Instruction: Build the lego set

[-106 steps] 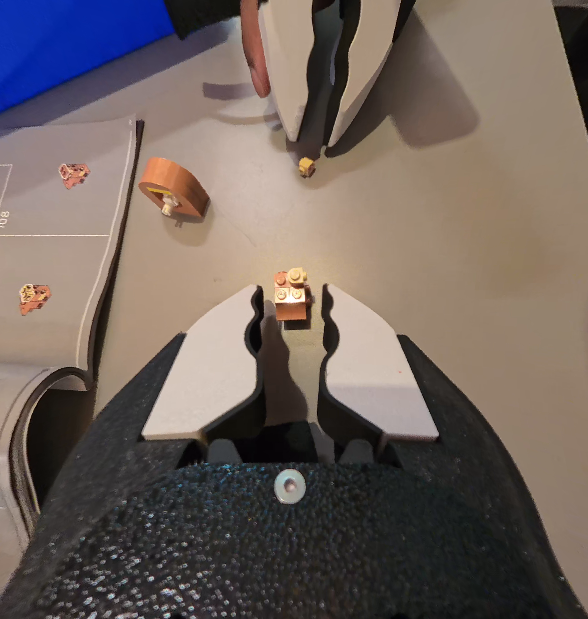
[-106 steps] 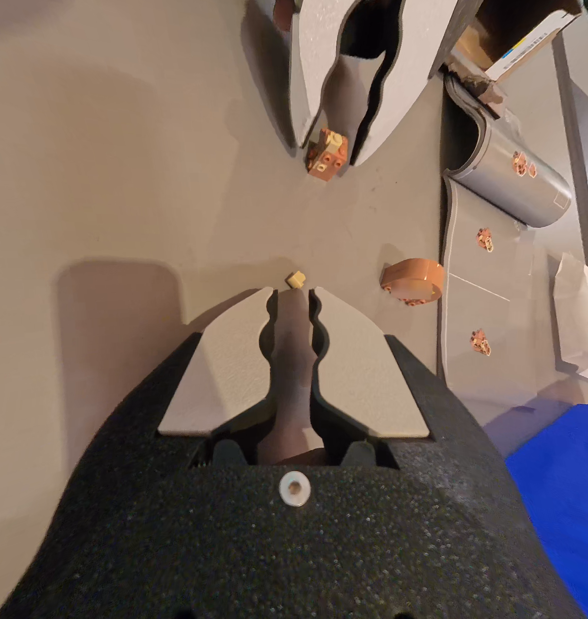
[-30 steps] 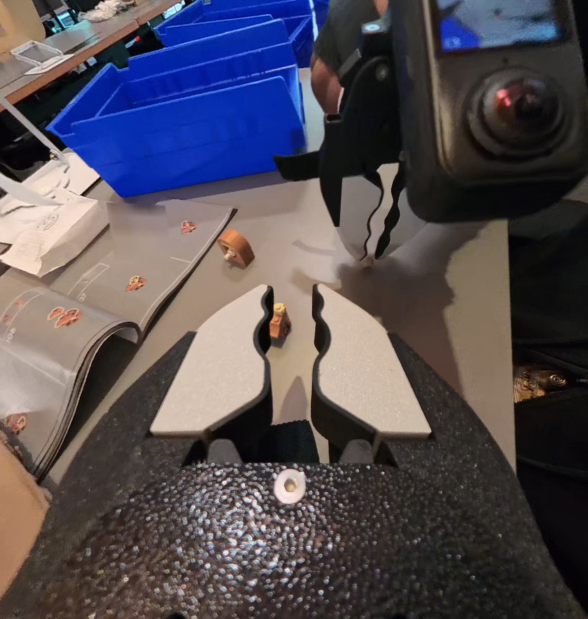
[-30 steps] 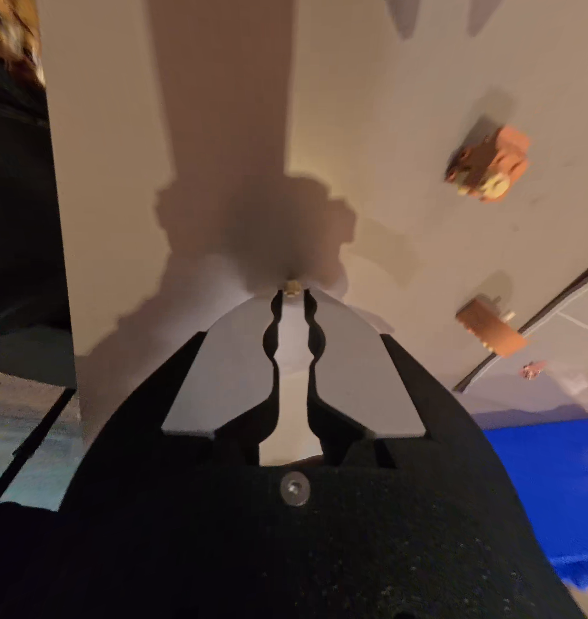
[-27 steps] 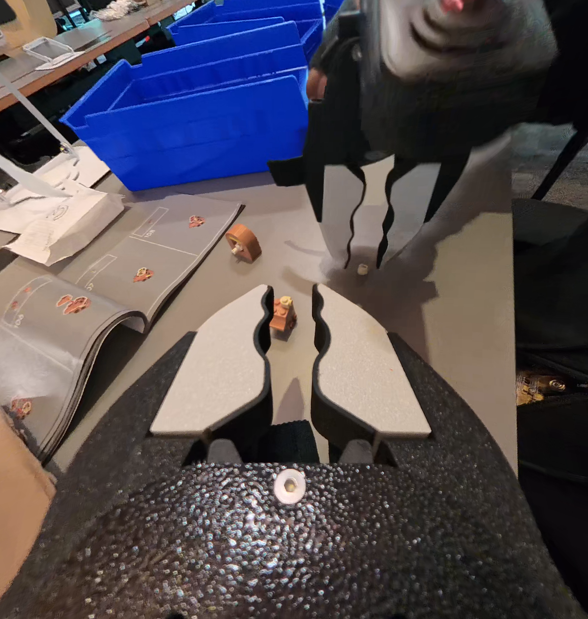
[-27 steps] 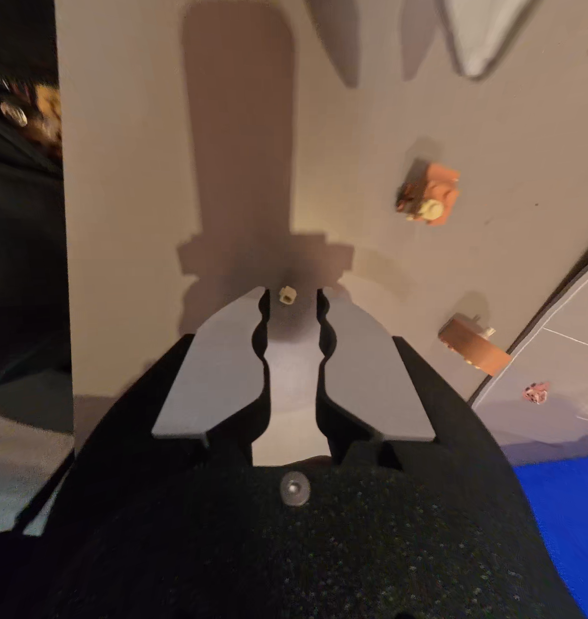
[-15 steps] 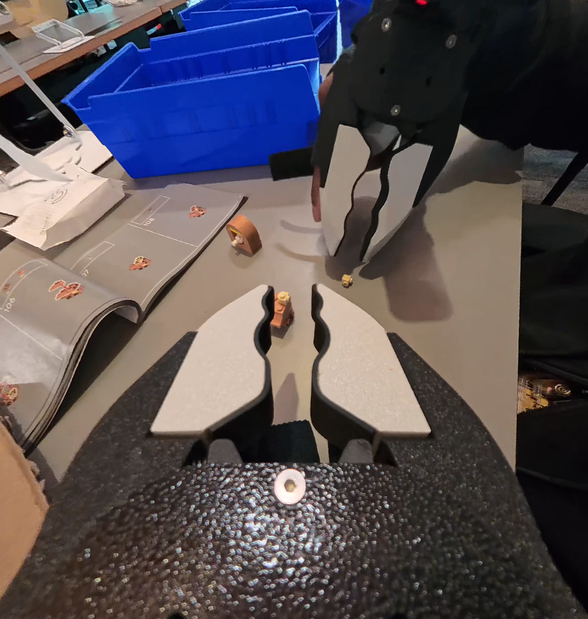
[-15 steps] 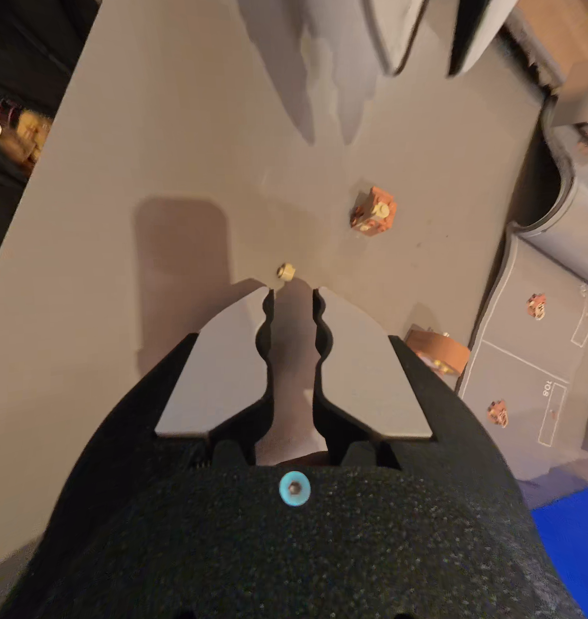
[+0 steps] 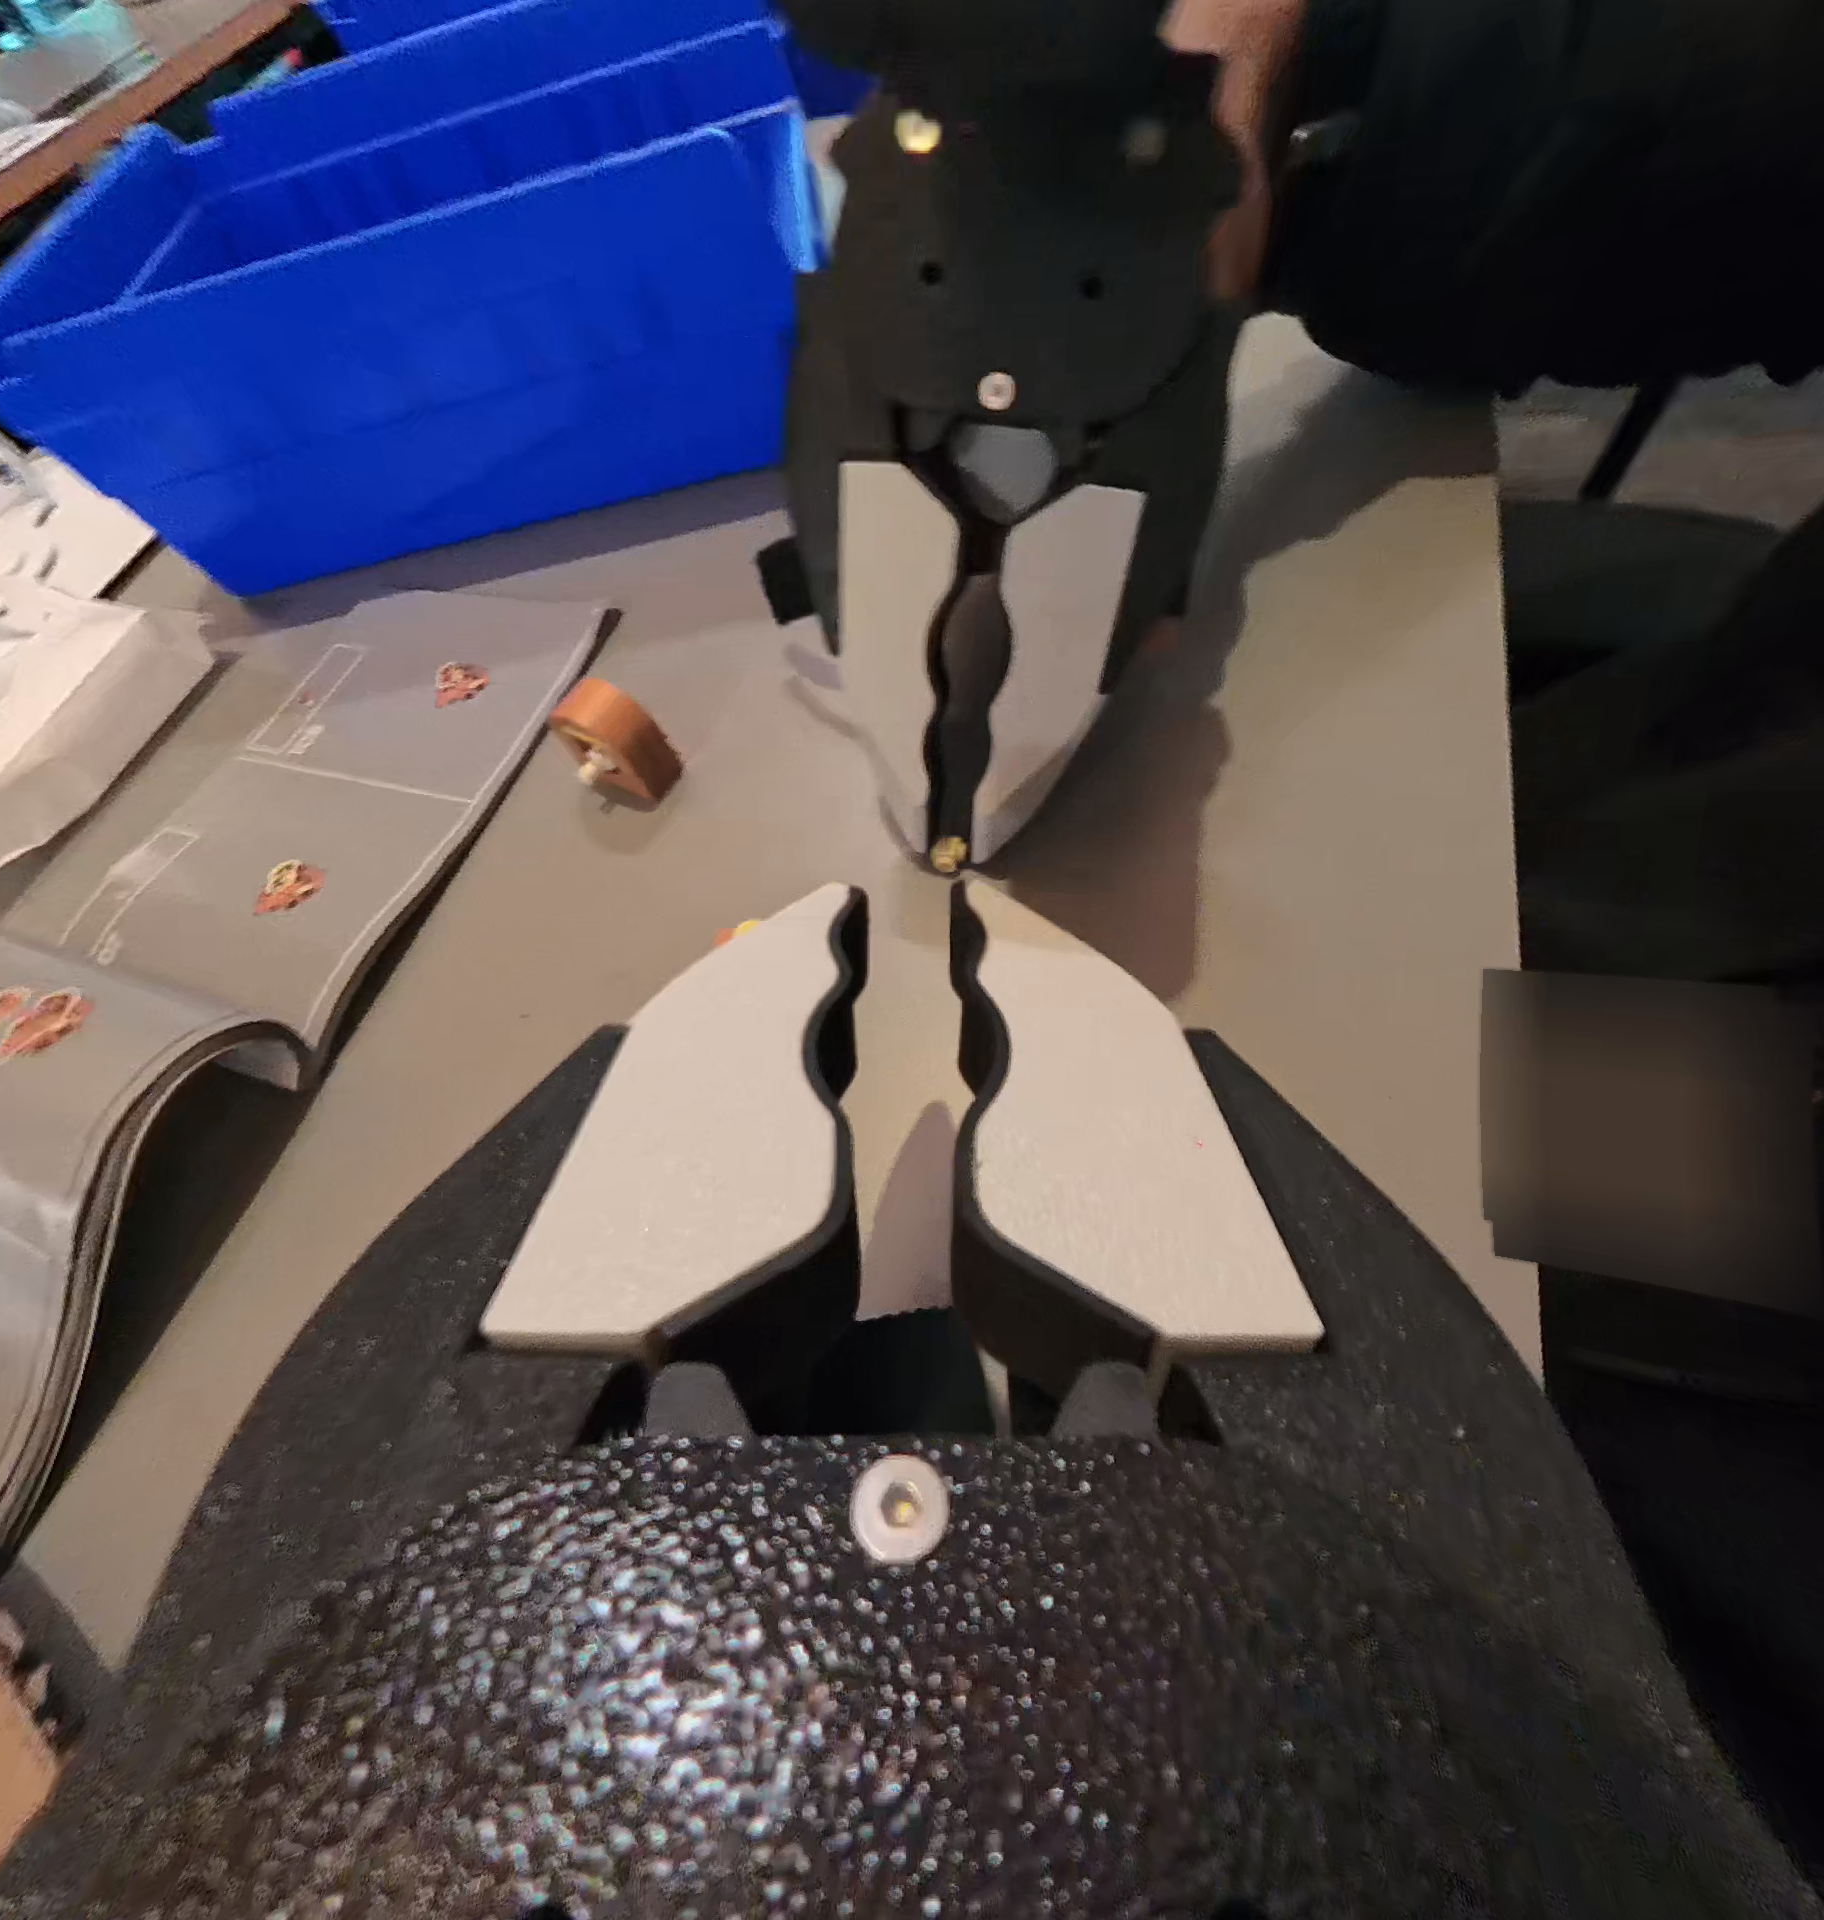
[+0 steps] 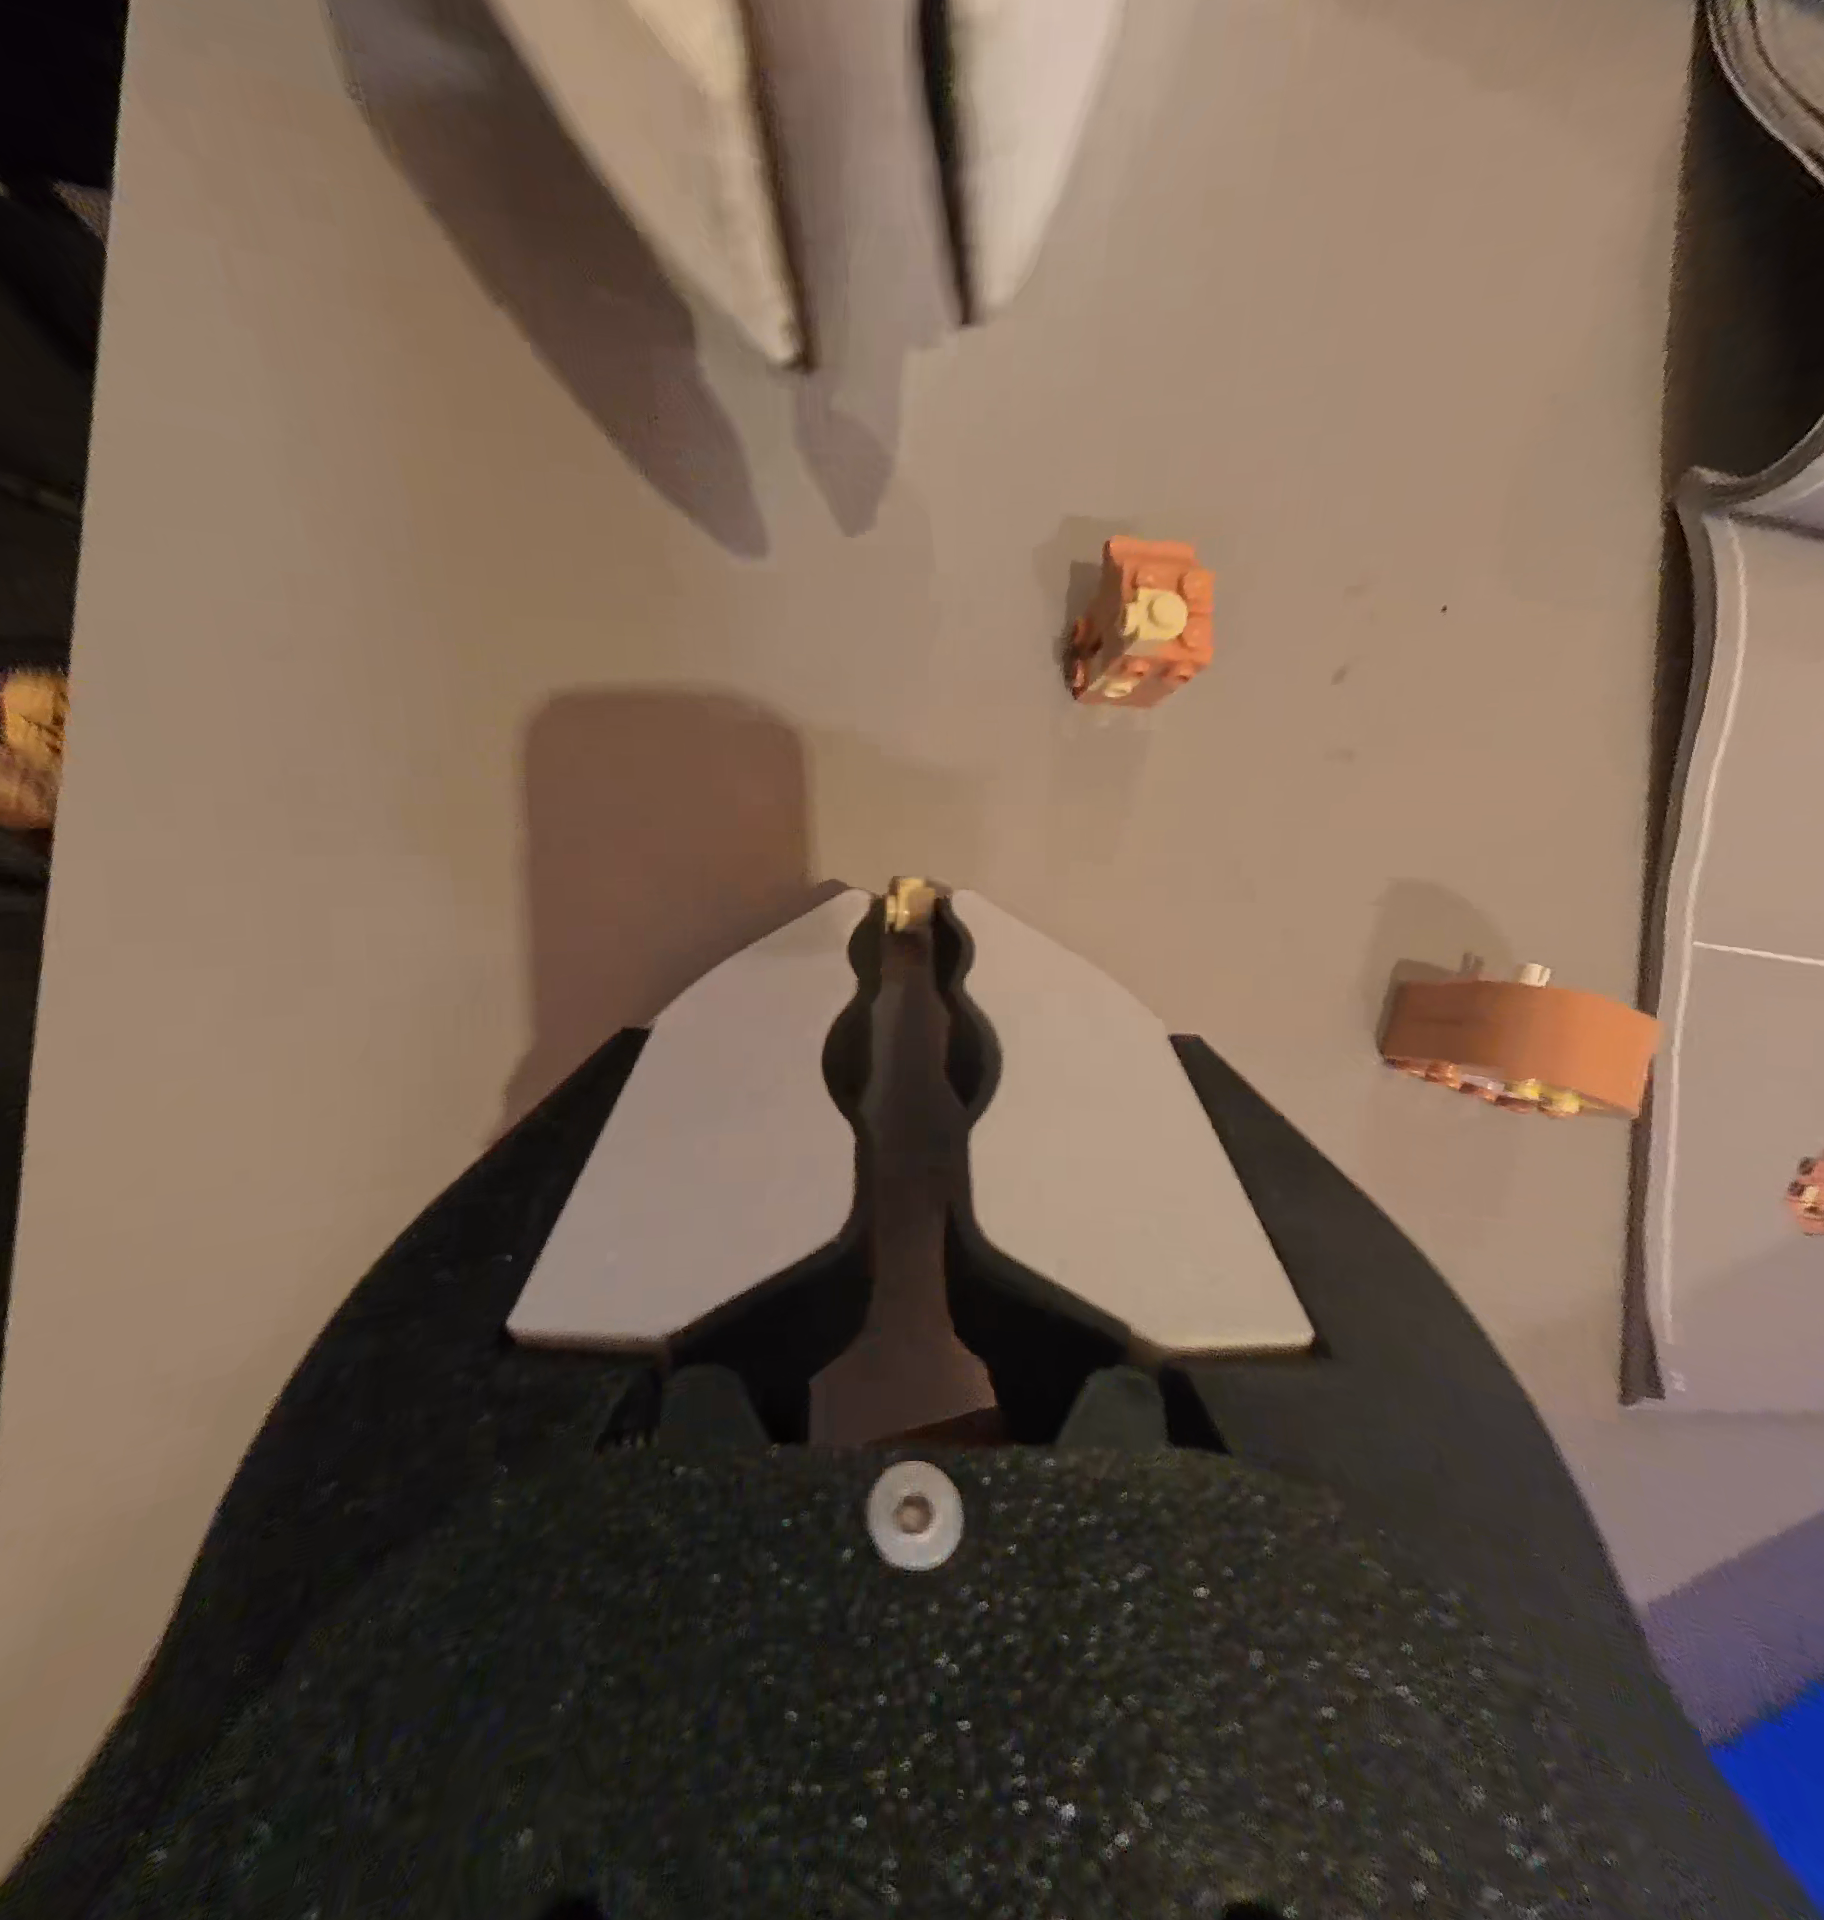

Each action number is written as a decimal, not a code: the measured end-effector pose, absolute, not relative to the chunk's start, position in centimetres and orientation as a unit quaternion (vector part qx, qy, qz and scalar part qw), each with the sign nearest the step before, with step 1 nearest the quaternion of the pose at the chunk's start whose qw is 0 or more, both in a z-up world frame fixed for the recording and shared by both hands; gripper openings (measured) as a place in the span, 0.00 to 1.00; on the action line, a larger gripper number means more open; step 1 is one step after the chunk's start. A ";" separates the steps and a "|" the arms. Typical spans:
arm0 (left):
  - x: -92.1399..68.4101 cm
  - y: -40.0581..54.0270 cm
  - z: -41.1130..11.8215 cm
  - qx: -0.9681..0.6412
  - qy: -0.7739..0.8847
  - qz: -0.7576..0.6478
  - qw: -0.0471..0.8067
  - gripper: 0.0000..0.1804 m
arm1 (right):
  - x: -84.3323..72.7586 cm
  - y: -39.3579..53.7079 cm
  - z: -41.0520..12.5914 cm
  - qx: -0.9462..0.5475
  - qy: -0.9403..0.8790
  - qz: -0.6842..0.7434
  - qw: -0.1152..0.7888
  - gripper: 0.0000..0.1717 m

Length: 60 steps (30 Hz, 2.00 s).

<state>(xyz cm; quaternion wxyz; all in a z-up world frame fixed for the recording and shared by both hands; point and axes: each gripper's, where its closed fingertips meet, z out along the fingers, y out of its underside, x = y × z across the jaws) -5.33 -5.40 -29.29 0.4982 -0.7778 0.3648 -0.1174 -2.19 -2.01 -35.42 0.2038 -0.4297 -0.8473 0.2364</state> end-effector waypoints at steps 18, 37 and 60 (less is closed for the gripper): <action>0.0 -8.6 -28.0 -0.606 0.547 -0.076 0.573 0.05 | 0.2 -8.9 -29.0 -0.411 -0.720 0.557 0.044 0.05; 1.1 -9.1 -29.3 -0.574 0.603 -0.043 0.552 0.05 | 0.7 -9.9 -29.2 -0.398 -0.722 0.566 0.001 0.05; -1.4 -4.9 -26.7 -0.703 0.278 -0.103 0.647 0.04 | -1.6 -4.7 -26.9 -0.651 -0.417 0.607 0.185 0.08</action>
